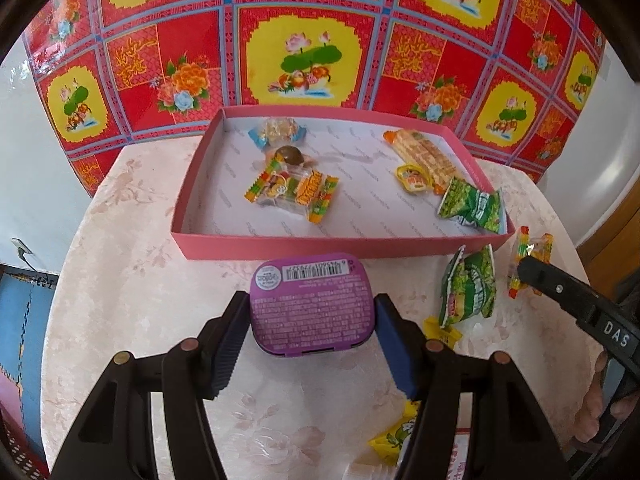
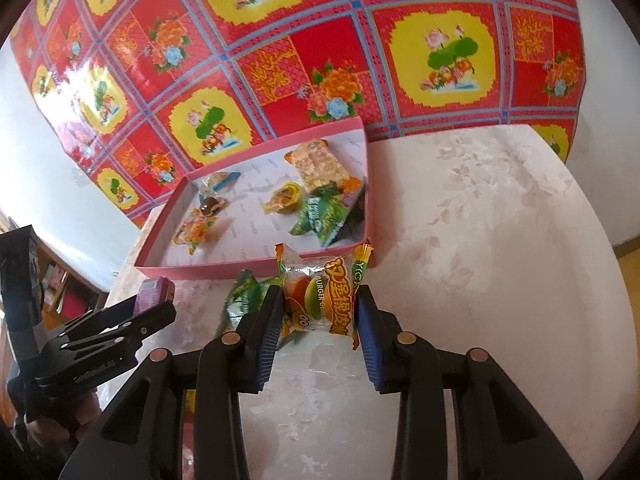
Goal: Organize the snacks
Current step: 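Place the purple tin in the box with the left tool while the right tool releases the orange pack there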
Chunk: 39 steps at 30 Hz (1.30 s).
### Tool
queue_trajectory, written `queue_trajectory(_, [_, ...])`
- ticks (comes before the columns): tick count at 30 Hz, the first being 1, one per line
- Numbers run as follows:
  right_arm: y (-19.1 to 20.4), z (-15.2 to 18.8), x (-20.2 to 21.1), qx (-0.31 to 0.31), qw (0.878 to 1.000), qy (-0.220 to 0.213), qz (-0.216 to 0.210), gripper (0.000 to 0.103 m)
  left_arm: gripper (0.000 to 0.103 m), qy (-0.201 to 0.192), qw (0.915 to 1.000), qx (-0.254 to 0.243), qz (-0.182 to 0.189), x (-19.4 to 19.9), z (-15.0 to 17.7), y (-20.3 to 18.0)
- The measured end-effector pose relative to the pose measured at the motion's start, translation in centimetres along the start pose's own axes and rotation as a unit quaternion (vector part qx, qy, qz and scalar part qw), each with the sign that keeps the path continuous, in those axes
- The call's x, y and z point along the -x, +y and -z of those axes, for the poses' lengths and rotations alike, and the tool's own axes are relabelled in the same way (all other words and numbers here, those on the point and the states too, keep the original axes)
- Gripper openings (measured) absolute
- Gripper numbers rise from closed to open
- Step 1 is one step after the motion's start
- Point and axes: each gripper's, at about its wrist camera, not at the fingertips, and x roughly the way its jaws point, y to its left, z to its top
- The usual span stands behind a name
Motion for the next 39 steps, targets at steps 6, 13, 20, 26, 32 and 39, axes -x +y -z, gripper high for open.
queue_trajectory(6, [1.4,-0.7,0.8,0.016,1.000,-0.009,-0.006,0.037,0.066,-0.012,0.9999,0.001,-0.001,0.6,-0.8,0.4])
queue_trajectory(13, [2.3,-1.7,0.8,0.022,1.000,-0.011,-0.012,0.037,0.066,-0.021,0.9998,0.005,-0.002,0.7,-2.1,0.9])
queue_trajectory(20, [3.2,-2.7,-0.4,0.030,0.999,-0.005,-0.019,0.037,0.066,-0.025,0.9996,0.008,-0.007,-0.1,-3.3,1.4])
queue_trajectory(26, [3.6,-3.5,-2.0,0.032,0.999,0.005,-0.021,0.037,0.066,-0.020,0.9997,0.012,-0.010,-1.4,-4.0,1.7])
queue_trajectory(32, [3.3,-4.4,-3.8,0.029,0.999,0.014,-0.013,0.037,0.066,-0.019,0.9997,0.008,-0.011,-2.9,-4.7,1.9])
queue_trajectory(39, [3.1,-5.1,-5.5,0.033,0.999,0.022,-0.006,0.037,0.066,-0.015,0.9998,0.006,-0.009,-4.3,-5.3,1.9])
